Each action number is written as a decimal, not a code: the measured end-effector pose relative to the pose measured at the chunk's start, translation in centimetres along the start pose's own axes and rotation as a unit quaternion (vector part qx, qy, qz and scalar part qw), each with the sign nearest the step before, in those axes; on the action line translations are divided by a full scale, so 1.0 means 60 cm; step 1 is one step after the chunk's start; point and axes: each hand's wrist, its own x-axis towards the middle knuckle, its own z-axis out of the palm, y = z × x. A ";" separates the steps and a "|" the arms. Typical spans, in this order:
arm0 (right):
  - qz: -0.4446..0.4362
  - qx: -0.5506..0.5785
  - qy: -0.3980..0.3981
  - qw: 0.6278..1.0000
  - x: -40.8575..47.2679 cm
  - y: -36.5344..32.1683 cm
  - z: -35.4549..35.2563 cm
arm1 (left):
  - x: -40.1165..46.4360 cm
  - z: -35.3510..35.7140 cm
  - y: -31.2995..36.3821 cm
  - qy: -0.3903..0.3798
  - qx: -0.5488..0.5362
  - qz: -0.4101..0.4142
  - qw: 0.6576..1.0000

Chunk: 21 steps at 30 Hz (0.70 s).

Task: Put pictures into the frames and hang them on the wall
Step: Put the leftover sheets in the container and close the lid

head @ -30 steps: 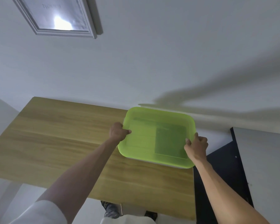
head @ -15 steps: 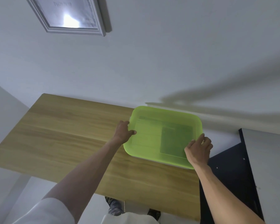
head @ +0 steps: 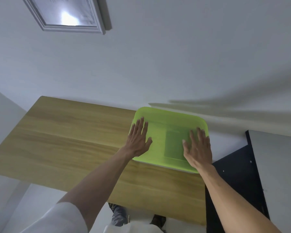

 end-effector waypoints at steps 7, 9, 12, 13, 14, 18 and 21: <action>0.006 -0.015 -0.034 0.999 -0.014 -0.003 0.017 | -0.001 0.040 0.005 -0.013 0.048 -0.015 0.999; 0.009 -0.020 -0.033 0.999 -0.014 -0.004 0.018 | 0.001 0.040 0.005 -0.011 0.048 -0.015 0.999; 0.010 -0.021 -0.029 0.999 -0.010 -0.004 0.015 | 0.001 0.044 0.005 -0.011 0.050 -0.013 0.999; 0.010 -0.019 -0.027 0.999 -0.005 -0.004 0.010 | 0.002 0.045 0.004 -0.015 0.051 -0.013 0.998; 0.011 -0.020 -0.025 0.999 0.002 -0.005 0.005 | 0.005 0.044 0.004 -0.016 0.054 -0.015 0.998; 0.006 -0.032 -0.034 0.999 0.018 -0.009 0.001 | 0.028 0.032 0.014 -0.021 0.068 -0.016 0.997; -0.010 -0.054 -0.036 0.998 0.019 -0.008 0.014 | 0.034 0.041 0.011 0.007 0.065 -0.013 0.998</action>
